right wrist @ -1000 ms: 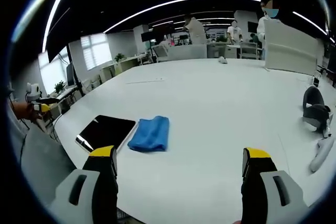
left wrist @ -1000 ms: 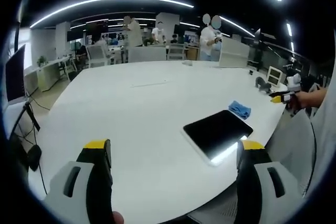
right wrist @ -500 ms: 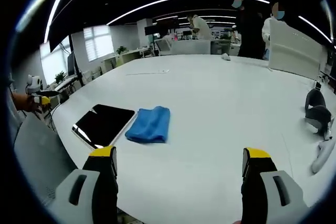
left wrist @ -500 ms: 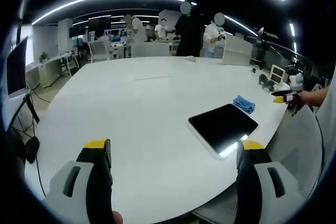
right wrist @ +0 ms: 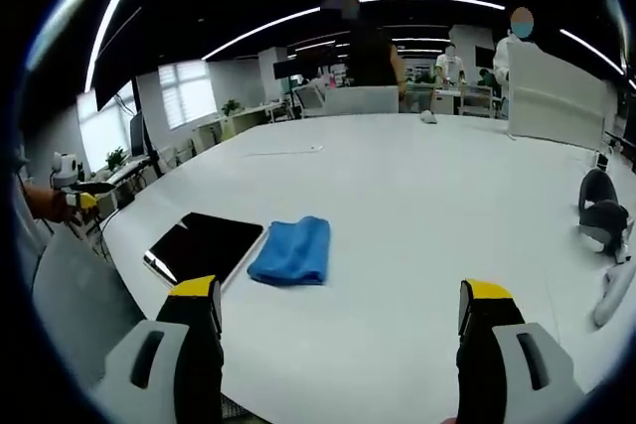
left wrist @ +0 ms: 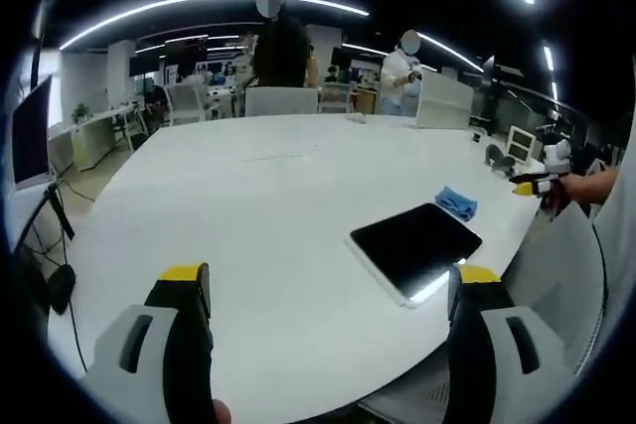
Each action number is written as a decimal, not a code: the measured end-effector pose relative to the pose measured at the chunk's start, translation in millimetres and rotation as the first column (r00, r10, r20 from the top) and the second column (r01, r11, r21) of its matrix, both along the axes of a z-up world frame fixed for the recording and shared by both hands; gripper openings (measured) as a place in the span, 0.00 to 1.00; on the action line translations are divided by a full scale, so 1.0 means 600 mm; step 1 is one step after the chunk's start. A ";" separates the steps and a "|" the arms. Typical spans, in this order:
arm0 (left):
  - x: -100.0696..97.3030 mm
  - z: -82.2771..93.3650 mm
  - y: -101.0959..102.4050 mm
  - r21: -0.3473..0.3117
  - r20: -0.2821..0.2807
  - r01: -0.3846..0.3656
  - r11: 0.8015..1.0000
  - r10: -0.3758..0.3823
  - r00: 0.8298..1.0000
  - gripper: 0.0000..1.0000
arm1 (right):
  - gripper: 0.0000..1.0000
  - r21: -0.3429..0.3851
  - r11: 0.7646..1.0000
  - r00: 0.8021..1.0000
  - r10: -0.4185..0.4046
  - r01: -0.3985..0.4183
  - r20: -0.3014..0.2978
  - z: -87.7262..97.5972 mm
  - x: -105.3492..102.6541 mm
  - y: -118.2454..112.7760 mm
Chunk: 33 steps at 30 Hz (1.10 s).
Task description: Wipe the mirror surface with the cleaning cloth until all visible marks leave the cleaned area.
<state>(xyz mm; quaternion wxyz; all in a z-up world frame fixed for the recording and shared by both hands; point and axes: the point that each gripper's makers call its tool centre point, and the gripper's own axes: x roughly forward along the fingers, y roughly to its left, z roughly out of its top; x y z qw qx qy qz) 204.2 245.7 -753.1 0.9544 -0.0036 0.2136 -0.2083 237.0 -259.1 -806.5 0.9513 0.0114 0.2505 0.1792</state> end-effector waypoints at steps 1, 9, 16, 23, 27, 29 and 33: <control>0.001 0.004 0.000 -0.003 0.006 -0.001 1.000 0.001 1.000 0.99 | 0.98 0.001 1.000 1.000 0.001 -0.001 0.003 0.003 0.000 0.002; 0.006 0.005 0.008 -0.017 0.015 -0.009 1.000 0.010 1.000 0.99 | 0.98 0.000 1.000 0.999 0.012 -0.012 0.033 0.022 0.010 0.003; 0.014 0.008 0.015 -0.023 0.027 -0.011 1.000 0.012 1.000 0.99 | 0.98 0.000 1.000 1.000 -0.004 0.004 0.021 0.026 0.004 -0.003; 0.023 0.023 0.011 -0.046 0.033 0.010 0.999 -0.008 0.999 0.97 | 0.98 0.020 0.999 0.999 -0.047 0.047 0.014 0.027 -0.001 -0.021; 0.024 0.021 0.008 -0.034 0.022 0.021 0.999 -0.020 1.000 0.99 | 0.98 0.021 0.998 0.998 -0.057 0.057 0.015 0.029 -0.004 -0.024; 0.026 0.022 0.007 -0.027 0.028 0.025 0.999 -0.024 0.999 0.99 | 0.98 0.019 0.998 0.998 -0.057 0.056 0.020 0.030 -0.006 -0.023; 0.030 0.025 0.003 -0.031 0.032 0.031 0.999 -0.030 0.999 0.99 | 0.98 0.022 0.998 0.998 -0.064 0.064 0.011 0.024 -0.010 -0.023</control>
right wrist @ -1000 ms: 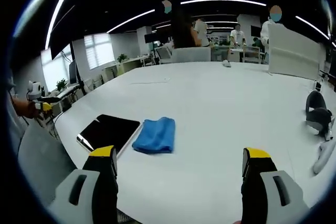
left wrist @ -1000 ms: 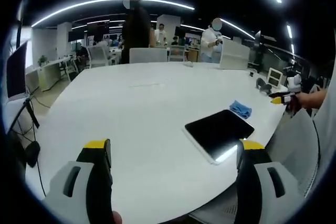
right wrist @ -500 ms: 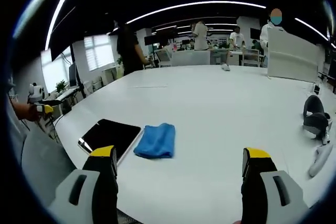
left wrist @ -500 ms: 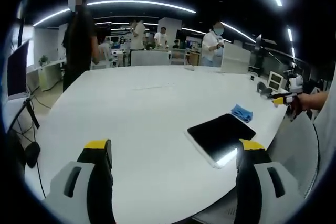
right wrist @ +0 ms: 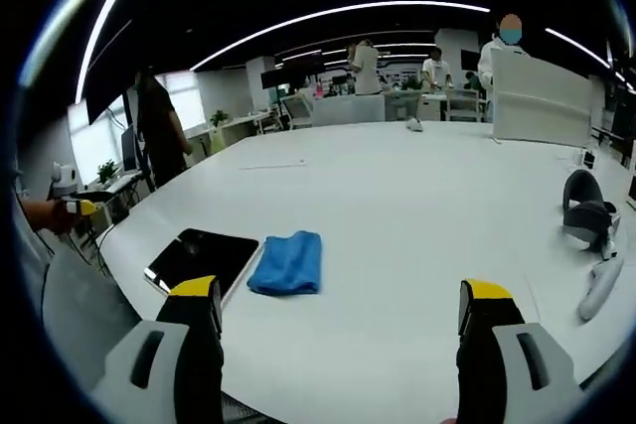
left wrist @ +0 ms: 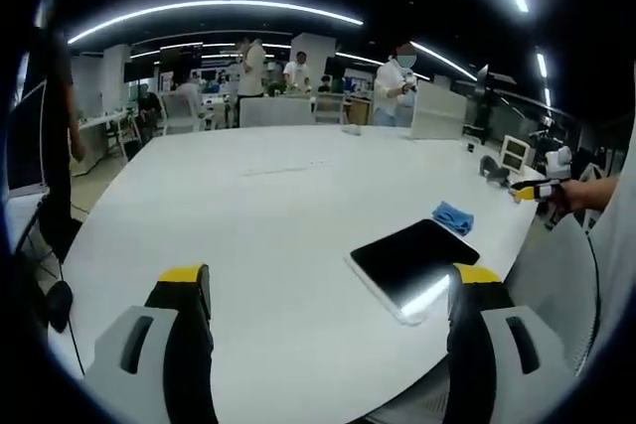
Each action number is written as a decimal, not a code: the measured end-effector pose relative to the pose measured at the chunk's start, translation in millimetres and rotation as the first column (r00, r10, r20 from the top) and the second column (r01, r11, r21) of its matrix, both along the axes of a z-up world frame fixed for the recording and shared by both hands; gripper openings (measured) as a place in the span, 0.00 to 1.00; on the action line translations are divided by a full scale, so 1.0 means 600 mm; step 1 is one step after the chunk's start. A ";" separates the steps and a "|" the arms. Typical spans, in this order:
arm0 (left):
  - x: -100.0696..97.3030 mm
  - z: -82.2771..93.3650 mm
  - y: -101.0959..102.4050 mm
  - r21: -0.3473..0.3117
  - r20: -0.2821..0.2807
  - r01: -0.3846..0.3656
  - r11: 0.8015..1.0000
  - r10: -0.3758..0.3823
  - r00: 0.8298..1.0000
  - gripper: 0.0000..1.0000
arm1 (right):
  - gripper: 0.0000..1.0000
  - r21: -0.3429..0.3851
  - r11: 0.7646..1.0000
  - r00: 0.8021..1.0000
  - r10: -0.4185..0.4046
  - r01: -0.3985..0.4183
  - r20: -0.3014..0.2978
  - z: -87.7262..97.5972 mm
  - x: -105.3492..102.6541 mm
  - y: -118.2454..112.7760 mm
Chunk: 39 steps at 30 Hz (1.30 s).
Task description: Wipe the mirror surface with the cleaning cloth until all visible marks leave the cleaned area.
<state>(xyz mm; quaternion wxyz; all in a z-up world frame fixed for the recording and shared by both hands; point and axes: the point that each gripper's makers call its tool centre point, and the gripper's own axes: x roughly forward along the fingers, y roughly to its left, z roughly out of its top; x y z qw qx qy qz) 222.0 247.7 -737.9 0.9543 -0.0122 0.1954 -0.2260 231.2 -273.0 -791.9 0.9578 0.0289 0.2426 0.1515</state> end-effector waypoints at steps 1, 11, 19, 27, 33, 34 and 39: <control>0.001 0.000 0.000 0.001 0.001 0.001 1.000 -0.001 1.000 0.99 | 0.98 0.004 1.000 1.000 -0.003 0.003 -0.001 0.000 -0.001 0.001; -0.001 0.004 0.000 0.013 0.003 0.007 1.000 -0.007 1.000 0.99 | 0.98 0.019 1.000 1.000 -0.006 0.006 -0.001 -0.007 0.000 0.002; 0.001 0.009 0.003 0.021 0.011 0.002 1.000 -0.002 1.000 0.99 | 0.98 0.026 1.000 0.999 -0.002 0.003 -0.045 -0.022 0.001 -0.003; -0.001 0.010 0.009 0.015 0.012 -0.016 1.000 0.016 1.000 0.99 | 0.98 0.011 1.000 1.000 0.011 -0.011 -0.007 -0.003 0.006 0.009; -0.006 -0.001 0.013 0.017 -0.001 -0.020 1.000 0.020 1.000 0.99 | 0.98 0.024 1.000 1.000 -0.001 0.001 0.005 0.003 0.010 0.013; -0.006 -0.001 0.013 0.017 -0.001 -0.021 1.000 0.021 1.000 0.99 | 0.98 0.028 1.000 1.000 -0.001 0.000 0.009 0.006 0.009 0.017; -0.008 -0.001 0.013 0.016 0.000 -0.026 1.000 0.026 1.000 0.99 | 0.97 0.010 1.000 1.000 0.015 -0.015 0.006 0.001 0.004 0.019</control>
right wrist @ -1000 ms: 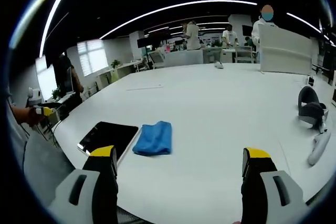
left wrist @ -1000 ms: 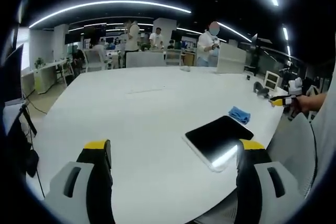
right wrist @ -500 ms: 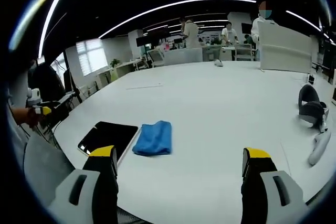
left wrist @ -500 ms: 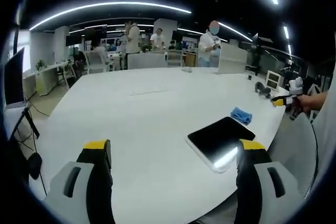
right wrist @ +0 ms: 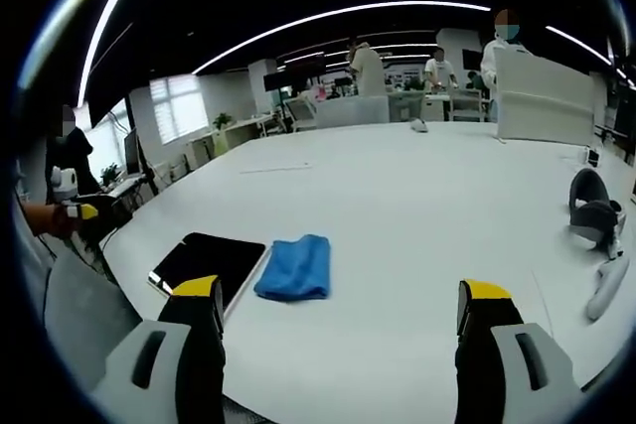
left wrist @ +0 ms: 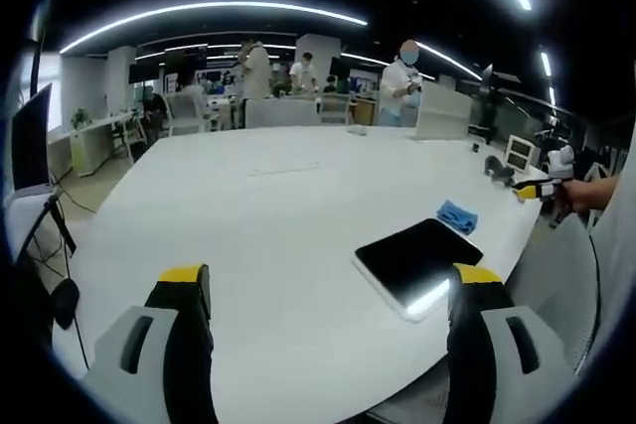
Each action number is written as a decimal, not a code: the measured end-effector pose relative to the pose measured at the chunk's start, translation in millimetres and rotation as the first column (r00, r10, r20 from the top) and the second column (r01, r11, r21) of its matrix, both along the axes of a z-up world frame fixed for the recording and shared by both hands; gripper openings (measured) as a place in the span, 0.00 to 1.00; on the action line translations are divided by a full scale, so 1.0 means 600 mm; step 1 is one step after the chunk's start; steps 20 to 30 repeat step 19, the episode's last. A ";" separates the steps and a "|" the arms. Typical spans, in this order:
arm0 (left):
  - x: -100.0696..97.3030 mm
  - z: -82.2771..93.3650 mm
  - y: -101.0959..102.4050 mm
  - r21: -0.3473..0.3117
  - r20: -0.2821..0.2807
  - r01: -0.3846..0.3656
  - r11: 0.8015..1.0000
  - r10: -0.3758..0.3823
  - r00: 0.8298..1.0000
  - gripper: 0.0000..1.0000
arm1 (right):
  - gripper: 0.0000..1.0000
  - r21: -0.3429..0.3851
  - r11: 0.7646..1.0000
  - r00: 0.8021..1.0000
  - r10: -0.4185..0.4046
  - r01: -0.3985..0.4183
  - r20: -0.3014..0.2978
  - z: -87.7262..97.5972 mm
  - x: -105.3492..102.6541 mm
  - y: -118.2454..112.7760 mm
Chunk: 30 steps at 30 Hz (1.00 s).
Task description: Wipe the mirror surface with the cleaning cloth until all visible marks leave the cleaned area.
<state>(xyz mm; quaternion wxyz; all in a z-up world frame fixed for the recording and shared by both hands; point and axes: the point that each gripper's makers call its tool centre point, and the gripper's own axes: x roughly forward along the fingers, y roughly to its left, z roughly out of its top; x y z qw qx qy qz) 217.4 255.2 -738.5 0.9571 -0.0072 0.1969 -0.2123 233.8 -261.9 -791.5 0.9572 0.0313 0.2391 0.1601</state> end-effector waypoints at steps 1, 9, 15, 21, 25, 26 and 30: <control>0.000 -0.001 0.000 0.001 -0.001 0.000 1.000 0.000 1.000 0.99 | 0.97 0.006 1.000 1.000 -0.005 0.005 -0.005 -0.001 0.000 -0.002; 0.002 0.001 -0.007 -0.007 -0.002 -0.002 1.000 0.002 1.000 0.99 | 0.97 0.008 1.000 1.000 -0.009 0.009 -0.011 -0.006 0.000 -0.008; 0.001 -0.003 -0.011 -0.006 -0.007 0.003 1.000 -0.003 1.000 0.99 | 0.97 0.009 1.000 1.000 -0.014 0.014 -0.012 -0.009 0.004 -0.012; 0.002 -0.002 -0.007 -0.004 -0.007 0.000 1.000 0.000 1.000 0.99 | 0.97 0.008 1.000 1.000 -0.014 0.014 -0.011 -0.009 0.005 -0.011; 0.002 -0.002 -0.007 -0.004 -0.007 0.000 1.000 0.000 1.000 0.99 | 0.97 0.008 1.000 1.000 -0.014 0.014 -0.011 -0.009 0.005 -0.011; 0.002 -0.002 -0.007 -0.004 -0.007 0.000 1.000 0.000 1.000 0.99 | 0.97 0.008 1.000 1.000 -0.014 0.014 -0.011 -0.009 0.005 -0.011; 0.002 -0.002 -0.007 -0.004 -0.007 0.000 1.000 0.000 1.000 0.99 | 0.97 0.008 1.000 1.000 -0.014 0.014 -0.011 -0.009 0.005 -0.011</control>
